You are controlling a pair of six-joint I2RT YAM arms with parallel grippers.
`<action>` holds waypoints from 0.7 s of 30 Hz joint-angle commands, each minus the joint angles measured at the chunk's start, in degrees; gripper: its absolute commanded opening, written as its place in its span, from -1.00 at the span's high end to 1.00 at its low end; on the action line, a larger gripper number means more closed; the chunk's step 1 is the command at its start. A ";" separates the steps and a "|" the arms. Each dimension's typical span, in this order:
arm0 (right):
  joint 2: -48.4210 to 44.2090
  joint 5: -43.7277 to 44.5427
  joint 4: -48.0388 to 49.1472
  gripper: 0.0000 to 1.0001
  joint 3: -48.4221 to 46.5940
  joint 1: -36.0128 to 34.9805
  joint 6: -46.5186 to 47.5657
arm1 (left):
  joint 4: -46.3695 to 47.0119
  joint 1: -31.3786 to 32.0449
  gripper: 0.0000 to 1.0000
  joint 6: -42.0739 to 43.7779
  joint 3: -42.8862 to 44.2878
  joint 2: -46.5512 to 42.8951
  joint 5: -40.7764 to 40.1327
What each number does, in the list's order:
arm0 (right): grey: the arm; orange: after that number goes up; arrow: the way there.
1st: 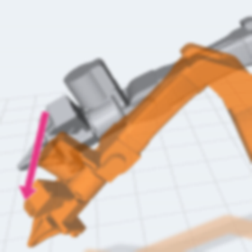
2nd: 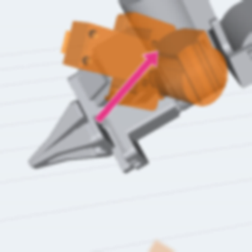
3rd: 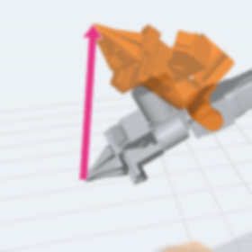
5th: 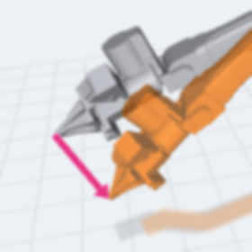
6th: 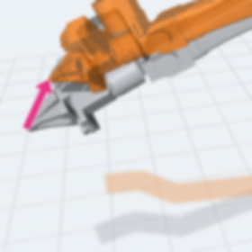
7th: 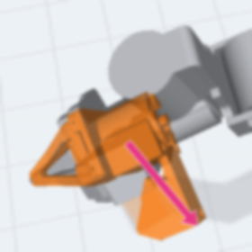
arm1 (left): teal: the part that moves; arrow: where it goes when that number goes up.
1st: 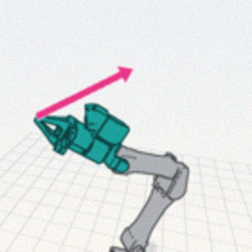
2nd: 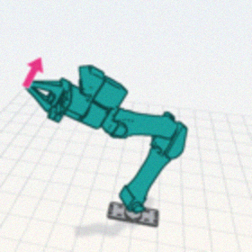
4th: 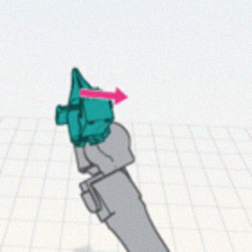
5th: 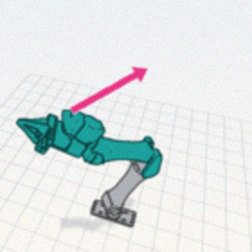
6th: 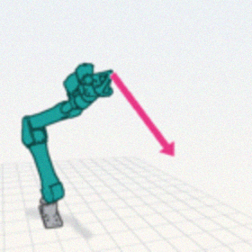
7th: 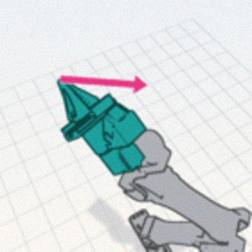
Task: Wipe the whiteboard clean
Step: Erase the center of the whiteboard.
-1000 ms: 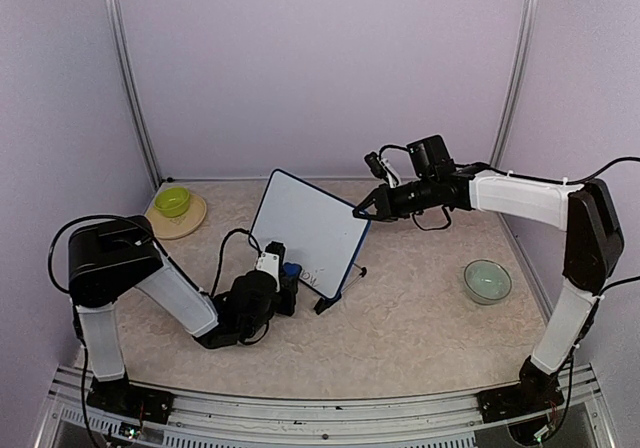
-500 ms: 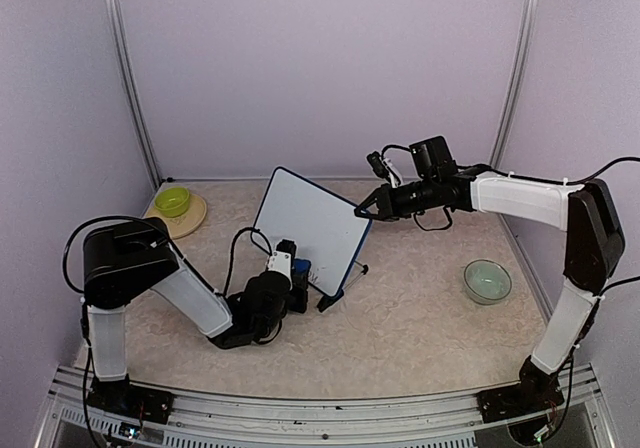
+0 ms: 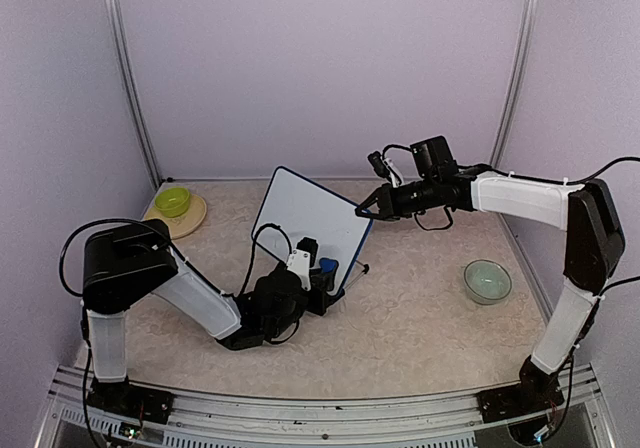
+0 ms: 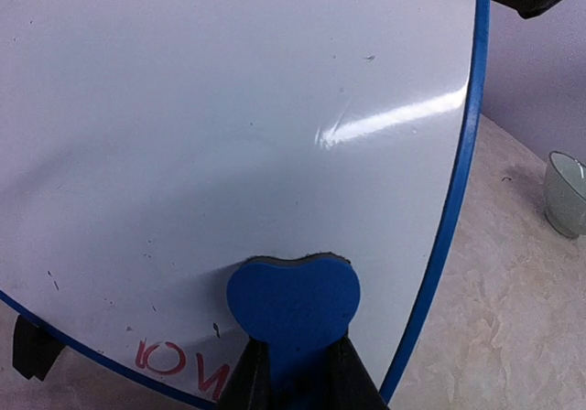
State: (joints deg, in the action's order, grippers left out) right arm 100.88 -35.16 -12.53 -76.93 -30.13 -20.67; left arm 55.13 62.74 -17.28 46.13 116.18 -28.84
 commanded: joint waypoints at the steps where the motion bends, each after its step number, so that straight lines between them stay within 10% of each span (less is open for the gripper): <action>1: -2.00 -2.10 2.31 1.00 0.10 -0.10 0.30 | -5.76 -0.62 0.81 -2.63 1.20 0.88 -3.75; 21: -1.12 -2.81 2.92 1.00 -0.74 -0.10 0.18 | -17.28 -3.86 0.80 -7.21 -4.48 -6.05 5.32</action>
State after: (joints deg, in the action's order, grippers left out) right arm 100.88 -35.59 -12.05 -76.93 -30.13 -20.64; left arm 41.71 59.18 -24.43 41.82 111.55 -25.19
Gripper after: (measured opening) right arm 0.051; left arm 0.178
